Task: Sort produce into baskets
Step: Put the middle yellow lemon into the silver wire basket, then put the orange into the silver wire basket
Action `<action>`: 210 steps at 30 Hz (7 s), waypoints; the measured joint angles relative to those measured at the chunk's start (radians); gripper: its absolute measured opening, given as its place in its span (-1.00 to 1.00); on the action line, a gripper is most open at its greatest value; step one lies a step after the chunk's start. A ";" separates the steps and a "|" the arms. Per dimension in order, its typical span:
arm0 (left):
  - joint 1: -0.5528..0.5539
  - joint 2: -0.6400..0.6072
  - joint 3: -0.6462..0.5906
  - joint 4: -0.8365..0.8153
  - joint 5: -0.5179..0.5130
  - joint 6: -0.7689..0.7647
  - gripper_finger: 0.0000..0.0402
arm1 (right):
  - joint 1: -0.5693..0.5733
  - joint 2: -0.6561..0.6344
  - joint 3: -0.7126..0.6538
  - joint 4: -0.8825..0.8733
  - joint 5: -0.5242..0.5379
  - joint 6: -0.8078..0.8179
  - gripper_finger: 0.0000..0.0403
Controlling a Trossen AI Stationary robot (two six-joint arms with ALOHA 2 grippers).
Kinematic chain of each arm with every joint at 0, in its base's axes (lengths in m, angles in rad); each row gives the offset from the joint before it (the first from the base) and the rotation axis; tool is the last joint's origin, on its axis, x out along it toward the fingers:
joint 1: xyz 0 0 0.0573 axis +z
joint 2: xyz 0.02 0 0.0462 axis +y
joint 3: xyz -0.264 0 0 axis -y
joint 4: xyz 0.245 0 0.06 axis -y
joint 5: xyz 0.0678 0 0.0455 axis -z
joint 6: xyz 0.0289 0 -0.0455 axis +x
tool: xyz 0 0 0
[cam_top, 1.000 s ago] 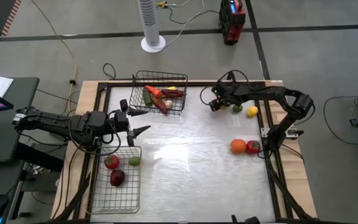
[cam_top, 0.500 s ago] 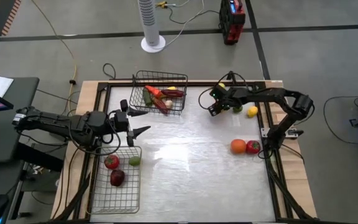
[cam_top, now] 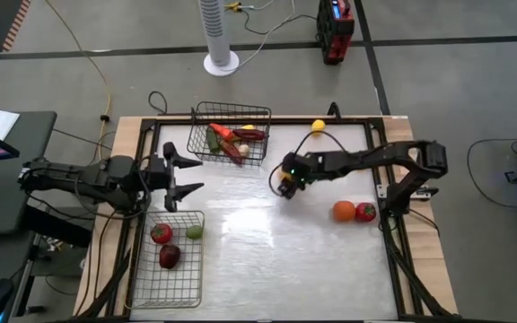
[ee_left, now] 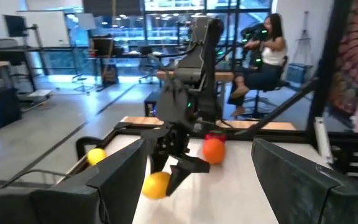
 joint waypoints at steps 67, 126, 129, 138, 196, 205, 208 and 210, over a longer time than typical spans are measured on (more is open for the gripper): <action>-0.017 -0.099 0.090 -0.158 0.216 -0.048 0.39 | 0.326 0.535 0.993 -0.136 0.147 -0.339 0.71; -0.016 -0.095 0.090 -0.268 0.085 -0.054 0.39 | 0.336 -0.255 -0.043 -0.811 -0.043 0.296 0.98; -0.016 -0.095 0.090 -0.281 0.073 -0.051 0.39 | 0.336 -0.253 -0.043 -0.812 -0.064 0.296 0.98; -0.016 -0.095 0.090 -0.313 0.063 -0.057 0.39 | 0.345 -0.334 -0.158 -0.772 -0.067 0.335 0.98; -0.016 -0.173 0.090 -0.269 0.112 -0.024 0.39 | 0.358 0.498 0.588 0.733 -0.169 -0.373 0.75; -0.016 -0.175 0.090 -0.275 0.111 -0.038 0.39 | 0.356 0.649 0.910 0.512 -0.172 -0.497 0.76; -0.016 -0.174 0.090 -0.260 0.111 -0.040 0.39 | 0.350 0.683 0.948 0.514 -0.171 -0.497 0.78; -0.016 -0.174 0.090 -0.256 0.111 -0.041 0.39 | 0.343 0.715 0.969 0.521 -0.173 -0.497 0.80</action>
